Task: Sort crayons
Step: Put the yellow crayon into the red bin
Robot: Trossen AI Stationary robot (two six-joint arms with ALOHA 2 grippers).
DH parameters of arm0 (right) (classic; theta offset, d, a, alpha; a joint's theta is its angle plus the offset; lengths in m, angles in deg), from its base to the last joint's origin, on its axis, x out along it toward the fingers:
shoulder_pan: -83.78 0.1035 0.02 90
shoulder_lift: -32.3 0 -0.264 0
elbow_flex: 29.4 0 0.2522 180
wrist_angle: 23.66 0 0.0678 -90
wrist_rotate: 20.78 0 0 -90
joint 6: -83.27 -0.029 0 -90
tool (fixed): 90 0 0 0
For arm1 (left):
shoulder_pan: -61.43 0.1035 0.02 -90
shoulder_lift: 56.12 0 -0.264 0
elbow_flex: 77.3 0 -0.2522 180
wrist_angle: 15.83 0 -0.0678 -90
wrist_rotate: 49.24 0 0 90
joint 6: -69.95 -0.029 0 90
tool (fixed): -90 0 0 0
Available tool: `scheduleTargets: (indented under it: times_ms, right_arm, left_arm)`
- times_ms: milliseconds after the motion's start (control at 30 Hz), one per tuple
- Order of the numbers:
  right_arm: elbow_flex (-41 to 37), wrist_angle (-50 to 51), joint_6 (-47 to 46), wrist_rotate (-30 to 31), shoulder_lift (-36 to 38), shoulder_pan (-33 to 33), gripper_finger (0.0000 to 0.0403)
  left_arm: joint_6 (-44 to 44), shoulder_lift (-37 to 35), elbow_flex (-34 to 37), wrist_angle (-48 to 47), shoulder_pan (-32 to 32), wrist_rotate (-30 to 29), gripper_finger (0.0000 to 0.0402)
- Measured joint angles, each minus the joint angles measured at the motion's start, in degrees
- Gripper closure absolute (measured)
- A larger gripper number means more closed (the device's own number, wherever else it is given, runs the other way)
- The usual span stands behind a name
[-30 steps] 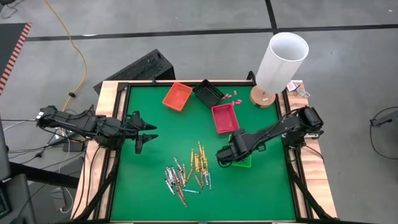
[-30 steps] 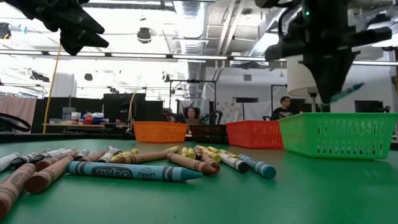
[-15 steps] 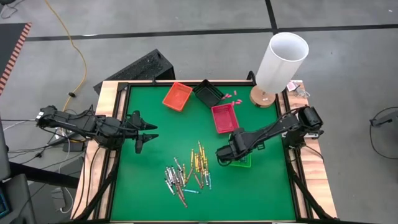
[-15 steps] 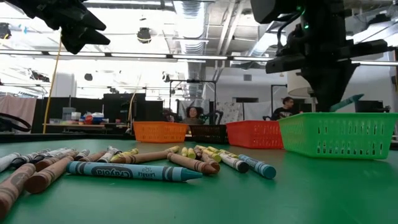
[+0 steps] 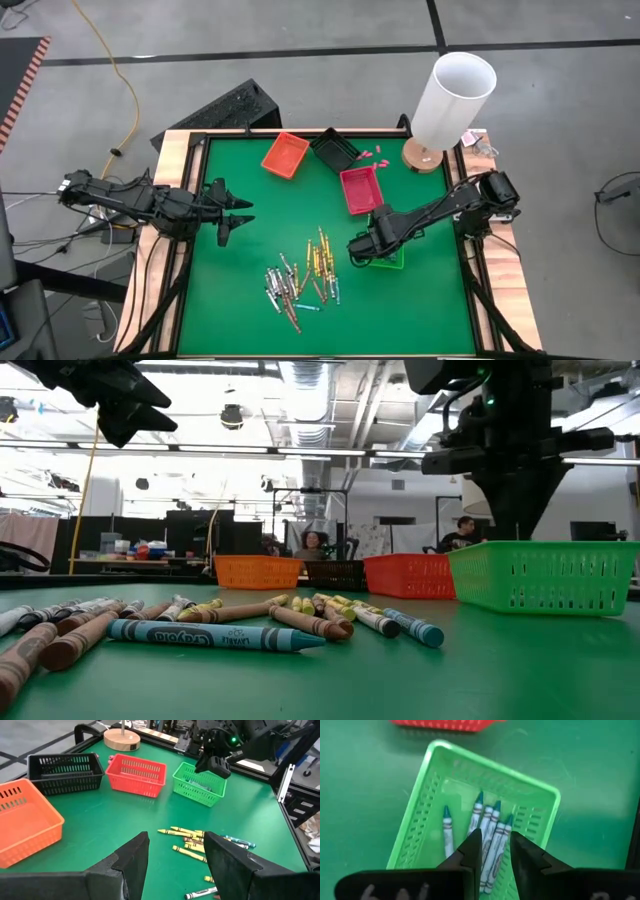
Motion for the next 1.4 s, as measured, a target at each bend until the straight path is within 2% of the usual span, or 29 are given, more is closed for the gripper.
scheduleTargets:
  times_ms: [767, 1000, 1200, 1400]
  right_arm:
    - [0.17, -6.85, 4.95, -0.87, -0.02, 0.04, 0.0307]
    - [3.46, -7.50, 9.82, -0.84, -0.07, -0.47, 0.0307]
    - [5.96, -8.34, 13.38, 0.39, -0.07, -1.12, 0.0307]
    - [6.75, -13.46, 18.31, 2.65, -0.07, -1.78, 0.0307]
  left_arm:
    - [-0.64, 0.00, 0.00, -0.06, 0.00, 0.04, 0.0221]
    - [1.25, 0.01, 0.00, -0.20, 0.00, 3.13, 0.0221]
    - [2.65, 0.02, 0.00, -0.22, 0.00, 3.16, 0.0221]
    - [3.95, 0.01, 0.00, -0.24, 0.07, 4.63, 0.0221]
